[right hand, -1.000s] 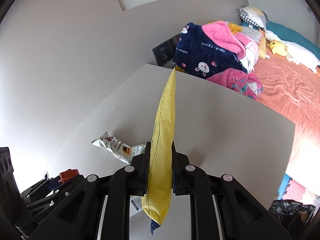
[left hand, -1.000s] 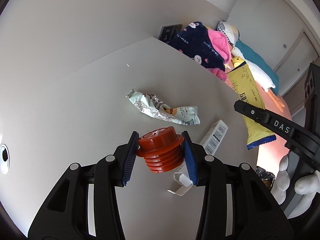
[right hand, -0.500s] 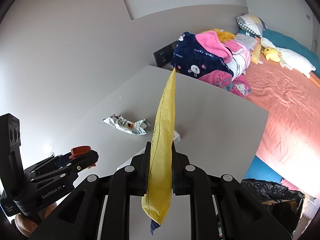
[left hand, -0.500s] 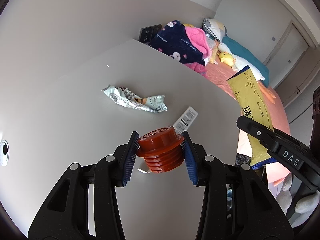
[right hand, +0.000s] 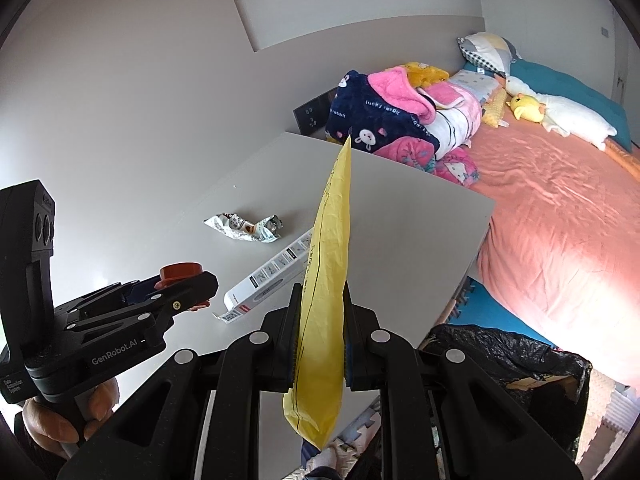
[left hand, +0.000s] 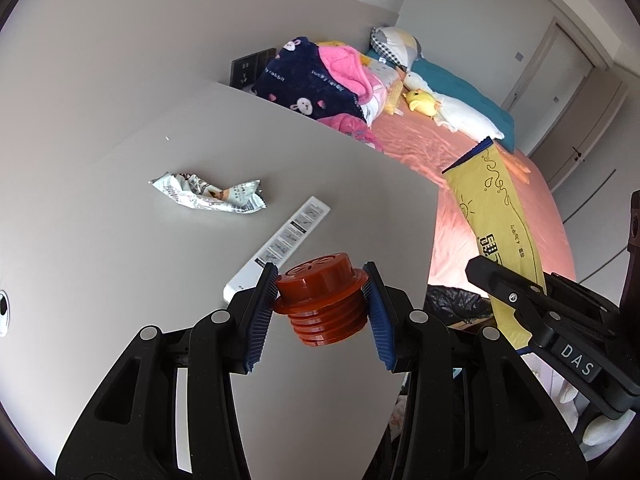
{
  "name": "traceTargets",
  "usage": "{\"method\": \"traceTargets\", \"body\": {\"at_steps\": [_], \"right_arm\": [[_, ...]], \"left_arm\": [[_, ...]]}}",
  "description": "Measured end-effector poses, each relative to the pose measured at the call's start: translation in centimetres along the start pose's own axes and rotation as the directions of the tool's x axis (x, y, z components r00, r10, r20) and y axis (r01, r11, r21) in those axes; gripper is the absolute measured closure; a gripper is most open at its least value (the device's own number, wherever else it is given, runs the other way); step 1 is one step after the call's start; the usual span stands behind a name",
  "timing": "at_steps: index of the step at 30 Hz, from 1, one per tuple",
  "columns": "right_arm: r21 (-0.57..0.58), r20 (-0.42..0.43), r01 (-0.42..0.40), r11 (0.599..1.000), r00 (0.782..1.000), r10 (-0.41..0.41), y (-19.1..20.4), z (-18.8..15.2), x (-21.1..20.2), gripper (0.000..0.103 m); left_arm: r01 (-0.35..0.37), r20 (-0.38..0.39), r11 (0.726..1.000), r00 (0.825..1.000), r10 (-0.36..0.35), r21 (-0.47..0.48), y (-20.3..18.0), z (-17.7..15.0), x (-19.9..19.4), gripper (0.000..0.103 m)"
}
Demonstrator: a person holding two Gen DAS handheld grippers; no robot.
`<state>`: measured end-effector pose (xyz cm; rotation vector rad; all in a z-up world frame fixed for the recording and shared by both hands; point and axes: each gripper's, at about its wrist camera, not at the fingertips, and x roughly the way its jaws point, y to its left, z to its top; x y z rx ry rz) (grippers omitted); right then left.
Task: Collect trash
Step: 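Carry the orange cap with the left tool while the right tool carries the yellow wrapper to the bag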
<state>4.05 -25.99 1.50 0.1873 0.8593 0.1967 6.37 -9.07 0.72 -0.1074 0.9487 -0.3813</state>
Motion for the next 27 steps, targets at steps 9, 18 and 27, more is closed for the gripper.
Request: {"method": "traceTargets", "body": {"at_steps": [9,18,27], "right_arm": [[0.036,0.018,0.025,0.999,1.0,-0.026,-2.5,-1.0,-2.2,0.085],[0.088,0.035,0.067,0.994,0.997,-0.07,-5.4,-2.2,-4.3,0.085],[0.144,0.044,0.113,0.983,0.992,-0.12,-8.6,-3.5,-6.3,0.085]], "left_arm": [[0.04,-0.008,0.997,0.999,-0.04,0.064,-3.5,0.1,0.5,0.06],[0.089,-0.027,0.989,0.996,-0.086,0.121,-7.2,0.2,1.3,0.06],[0.135,-0.053,0.975,0.99,-0.128,0.174,-10.7,0.1,2.4,0.06]]}}
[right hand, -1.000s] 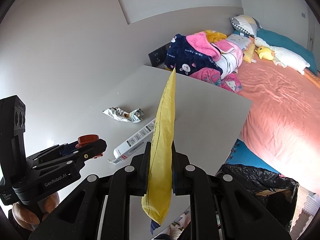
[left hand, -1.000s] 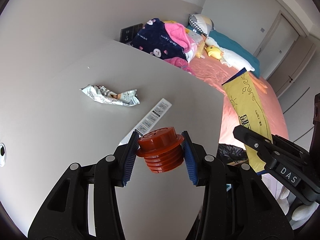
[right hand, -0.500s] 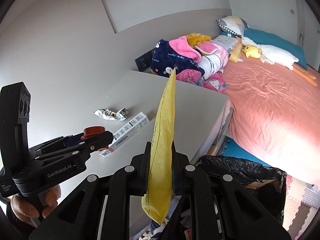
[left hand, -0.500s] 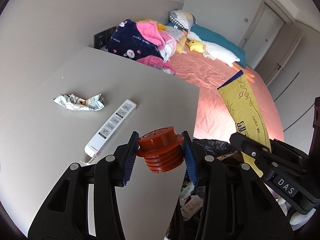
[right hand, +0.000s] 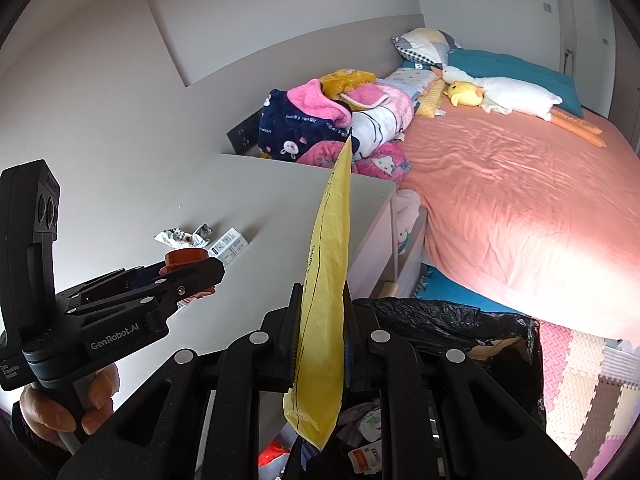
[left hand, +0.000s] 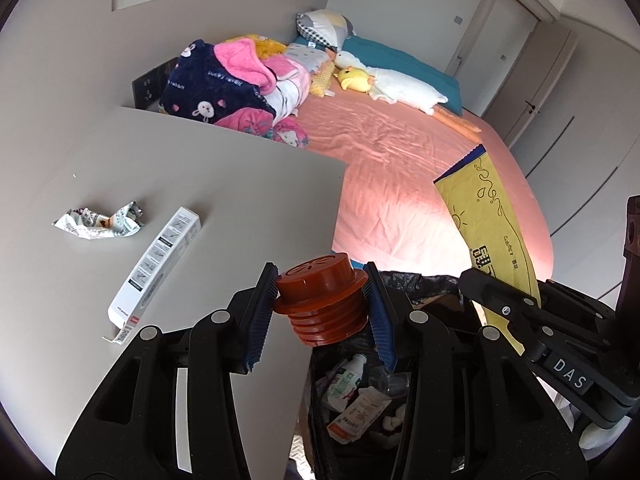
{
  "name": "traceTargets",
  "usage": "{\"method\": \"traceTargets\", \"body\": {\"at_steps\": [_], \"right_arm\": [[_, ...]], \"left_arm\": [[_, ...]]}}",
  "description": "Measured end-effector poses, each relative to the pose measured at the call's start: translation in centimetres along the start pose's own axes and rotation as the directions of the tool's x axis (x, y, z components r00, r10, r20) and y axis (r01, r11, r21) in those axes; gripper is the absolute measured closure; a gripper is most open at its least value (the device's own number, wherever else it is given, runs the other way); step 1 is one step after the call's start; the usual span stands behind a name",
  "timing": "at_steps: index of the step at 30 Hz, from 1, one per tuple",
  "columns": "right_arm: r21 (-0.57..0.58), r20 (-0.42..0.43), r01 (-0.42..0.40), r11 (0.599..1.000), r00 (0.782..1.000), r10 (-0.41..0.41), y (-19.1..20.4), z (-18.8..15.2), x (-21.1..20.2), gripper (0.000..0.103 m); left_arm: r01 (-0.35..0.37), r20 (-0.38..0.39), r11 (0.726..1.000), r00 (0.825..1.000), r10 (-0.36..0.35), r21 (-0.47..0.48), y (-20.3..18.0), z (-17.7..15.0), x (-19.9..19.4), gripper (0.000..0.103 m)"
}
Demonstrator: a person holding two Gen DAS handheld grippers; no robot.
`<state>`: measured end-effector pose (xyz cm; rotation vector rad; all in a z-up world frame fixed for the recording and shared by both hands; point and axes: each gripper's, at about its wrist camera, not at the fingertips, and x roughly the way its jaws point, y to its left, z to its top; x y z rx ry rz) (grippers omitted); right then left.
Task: Collect trash
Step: 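Carry the orange cap with the left tool while the right tool carries the yellow wrapper to the bag, then open the left tool over the trash bag while the right tool releases the yellow wrapper into it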
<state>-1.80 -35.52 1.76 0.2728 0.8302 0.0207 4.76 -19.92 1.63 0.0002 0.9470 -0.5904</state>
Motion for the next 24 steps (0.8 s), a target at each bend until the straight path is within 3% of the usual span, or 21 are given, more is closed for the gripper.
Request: {"method": "traceTargets", "body": {"at_steps": [15,24], "right_arm": [[0.106,0.026,0.082,0.991,0.996,-0.085,-5.4,-0.9,-2.7,0.085],[0.168,0.039,0.137,0.976,0.989,-0.145,-8.6,-1.5,-4.5,0.085]], "left_arm": [[0.08,-0.053,0.992,0.996,-0.075,0.098,-4.9,0.4,2.0,0.06],[0.171,-0.145,0.967,0.979,-0.145,0.186,-7.6,-0.4,3.3,0.059]]}}
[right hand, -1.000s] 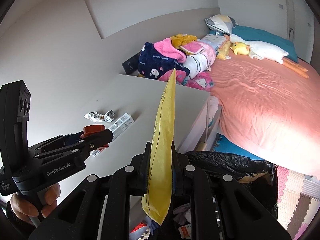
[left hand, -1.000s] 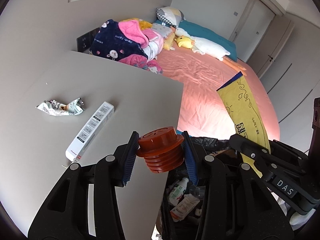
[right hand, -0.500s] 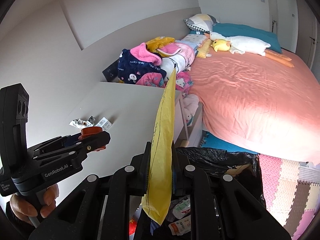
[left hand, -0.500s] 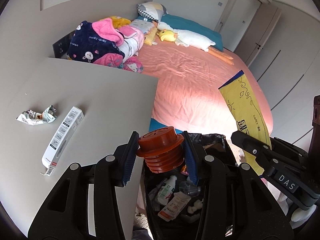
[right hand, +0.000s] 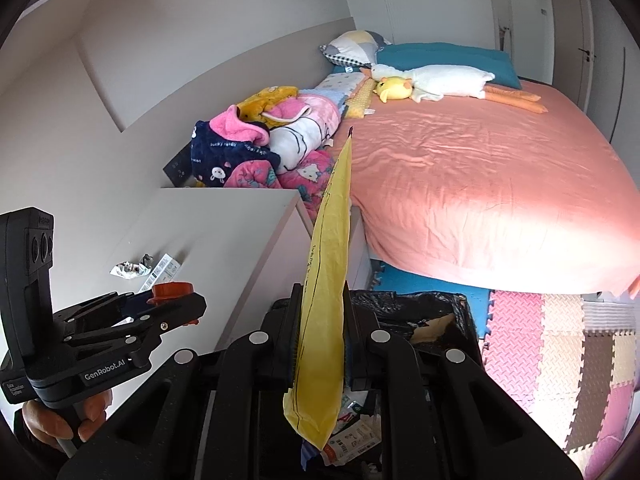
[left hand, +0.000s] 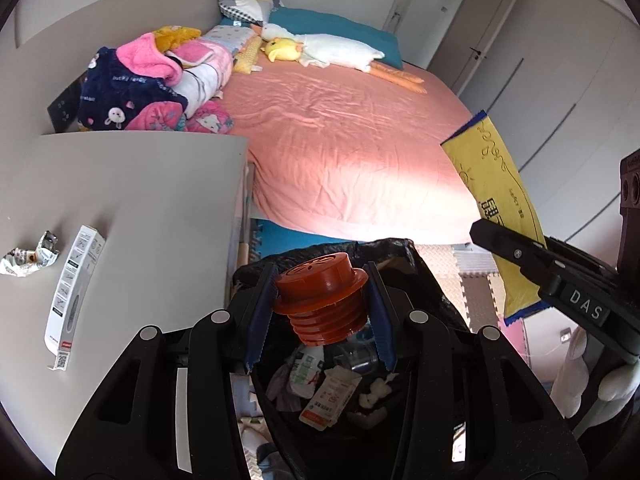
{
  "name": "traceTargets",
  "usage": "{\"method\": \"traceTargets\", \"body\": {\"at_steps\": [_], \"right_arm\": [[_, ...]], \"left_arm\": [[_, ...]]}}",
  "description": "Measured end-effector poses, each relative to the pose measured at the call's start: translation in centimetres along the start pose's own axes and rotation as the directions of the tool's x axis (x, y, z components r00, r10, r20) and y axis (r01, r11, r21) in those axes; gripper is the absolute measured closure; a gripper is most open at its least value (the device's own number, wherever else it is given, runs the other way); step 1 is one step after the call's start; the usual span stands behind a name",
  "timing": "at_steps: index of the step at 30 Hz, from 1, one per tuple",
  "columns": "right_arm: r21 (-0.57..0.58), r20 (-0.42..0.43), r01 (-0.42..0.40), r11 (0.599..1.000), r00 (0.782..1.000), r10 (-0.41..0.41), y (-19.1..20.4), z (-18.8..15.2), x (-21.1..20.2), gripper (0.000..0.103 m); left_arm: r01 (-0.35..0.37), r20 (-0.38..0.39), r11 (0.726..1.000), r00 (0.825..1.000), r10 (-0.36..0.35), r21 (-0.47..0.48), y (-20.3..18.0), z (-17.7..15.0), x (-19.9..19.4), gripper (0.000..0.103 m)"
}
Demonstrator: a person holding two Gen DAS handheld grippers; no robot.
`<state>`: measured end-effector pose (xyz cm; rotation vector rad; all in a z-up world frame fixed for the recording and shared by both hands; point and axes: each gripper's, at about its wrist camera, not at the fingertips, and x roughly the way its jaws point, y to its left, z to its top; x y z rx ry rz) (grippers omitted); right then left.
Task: Collect trash
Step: 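Open the left tool over the trash bag while the right tool releases the yellow wrapper into it, then move both tools back over the table toward the white box and silver wrapper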
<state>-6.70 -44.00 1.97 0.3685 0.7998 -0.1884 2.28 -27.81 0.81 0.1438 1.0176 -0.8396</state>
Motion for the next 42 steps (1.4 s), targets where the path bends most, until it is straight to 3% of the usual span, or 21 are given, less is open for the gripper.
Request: {"method": "traceTargets", "body": {"at_steps": [1,2,3,4,11,20,30,42], "right_arm": [[0.003,0.003,0.009,1.0,1.0,-0.009,-0.2,0.0,-0.1,0.076],[0.011,0.007,0.02,1.0,1.0,-0.02,-0.4,0.0,-0.4,0.066],[0.021,0.017,0.025,0.999,1.0,-0.025,-0.7,0.0,-0.6,0.046],[0.032,0.033,0.035,0.999,0.999,-0.036,-0.9,0.0,-0.9,0.036],[0.069,0.061,0.064,0.996,0.996,-0.068,-2.1,0.1,-1.3,0.036],[0.055,0.051,0.055,0.997,0.997,-0.058,-1.7,0.1,-1.2,0.036],[0.017,0.024,0.022,1.0,0.999,-0.023,0.6,0.0,0.2,0.036],[-0.054,-0.03,-0.037,0.998,0.999,0.035,5.6,-0.6,2.9,0.036]], "left_arm": [[0.024,-0.022,0.999,0.999,-0.023,0.023,-0.3,-0.1,0.2,0.056],[0.033,-0.029,0.999,0.999,-0.032,0.033,-0.6,-0.2,0.3,0.033],[0.035,-0.036,0.999,0.999,-0.034,0.04,-0.8,-0.3,0.3,0.004],[0.045,-0.038,0.997,0.998,-0.043,0.057,-1.1,-0.4,0.4,0.006],[0.073,-0.059,0.995,0.996,-0.069,0.067,-1.1,-0.5,0.8,0.006],[0.054,-0.057,0.997,0.997,-0.051,0.058,-0.5,-0.6,0.6,0.006],[0.007,-0.052,1.0,0.999,-0.006,0.025,1.7,-1.5,-0.2,0.006],[-0.089,-0.043,0.994,0.995,0.086,-0.057,6.8,-3.3,-1.4,0.006]]}}
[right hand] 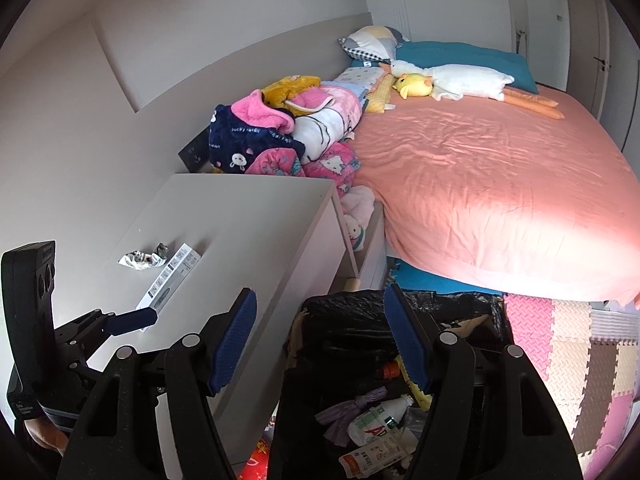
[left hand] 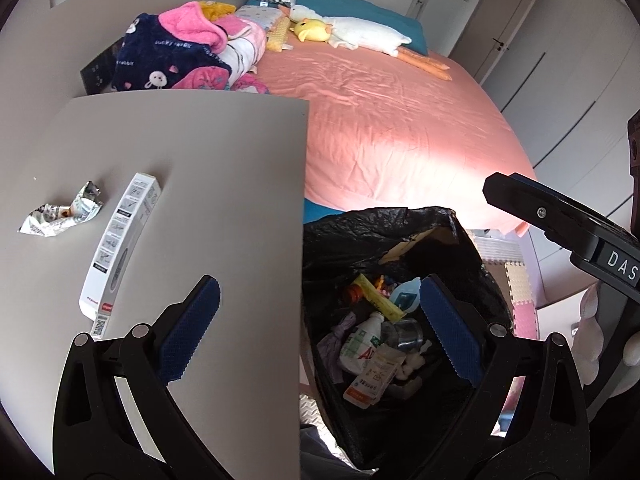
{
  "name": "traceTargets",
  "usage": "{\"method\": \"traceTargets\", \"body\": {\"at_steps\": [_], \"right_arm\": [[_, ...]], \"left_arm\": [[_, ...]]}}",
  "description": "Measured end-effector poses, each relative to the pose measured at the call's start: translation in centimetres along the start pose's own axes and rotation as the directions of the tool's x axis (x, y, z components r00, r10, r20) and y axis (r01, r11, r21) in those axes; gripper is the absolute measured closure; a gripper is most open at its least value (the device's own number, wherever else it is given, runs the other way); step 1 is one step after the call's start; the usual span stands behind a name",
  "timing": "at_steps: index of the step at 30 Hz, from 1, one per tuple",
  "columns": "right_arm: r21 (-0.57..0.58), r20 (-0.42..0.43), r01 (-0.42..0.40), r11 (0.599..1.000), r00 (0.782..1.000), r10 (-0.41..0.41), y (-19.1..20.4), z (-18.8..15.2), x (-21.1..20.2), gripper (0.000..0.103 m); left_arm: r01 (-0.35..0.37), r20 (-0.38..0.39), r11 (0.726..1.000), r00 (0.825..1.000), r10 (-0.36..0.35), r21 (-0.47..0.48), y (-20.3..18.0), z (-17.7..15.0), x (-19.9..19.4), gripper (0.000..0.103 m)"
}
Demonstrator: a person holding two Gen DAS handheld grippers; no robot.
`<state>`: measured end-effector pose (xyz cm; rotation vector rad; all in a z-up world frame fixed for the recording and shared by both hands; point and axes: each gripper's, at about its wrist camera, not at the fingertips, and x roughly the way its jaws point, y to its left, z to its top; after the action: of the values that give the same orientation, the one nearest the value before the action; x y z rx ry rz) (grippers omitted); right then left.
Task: Collect trash
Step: 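Move both tools back over the table toward the white box and silver wrapper, then grasp the white printed box with the left tool while the right tool grasps the silver wrapper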
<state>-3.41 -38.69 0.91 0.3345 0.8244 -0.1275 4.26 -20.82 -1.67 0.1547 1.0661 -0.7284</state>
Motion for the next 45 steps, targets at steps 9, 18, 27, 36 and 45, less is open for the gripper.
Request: {"method": "traceTargets", "body": {"at_steps": [9,18,27,36,45], "right_arm": [[-0.048,-0.03,-0.051,0.998,0.998,0.05,3.8,0.0,2.4,0.036],[-0.073,-0.064,-0.076,0.994,0.995,0.071,6.8,0.5,5.0,0.036],[-0.079,-0.098,-0.076,0.994,0.993,0.068,7.9,0.7,7.5,0.036],[-0.091,-0.121,-0.09,0.992,0.989,0.079,8.9,1.0,9.4,0.036],[-0.112,-0.146,-0.113,0.987,0.985,0.096,10.4,1.3,11.0,0.036]], "left_arm": [[-0.07,0.021,0.997,0.997,0.071,-0.037,4.1,-0.3,-0.5,0.006],[-0.131,0.025,0.989,0.991,0.133,-0.069,8.5,0.1,0.3,0.006],[-0.189,0.014,0.977,0.981,0.191,-0.102,12.2,0.9,2.1,0.011],[-0.247,-0.037,0.966,0.969,0.245,-0.073,14.6,1.1,4.5,0.028],[-0.227,-0.072,0.967,0.973,0.22,-0.113,16.0,0.1,5.9,0.05]]}}
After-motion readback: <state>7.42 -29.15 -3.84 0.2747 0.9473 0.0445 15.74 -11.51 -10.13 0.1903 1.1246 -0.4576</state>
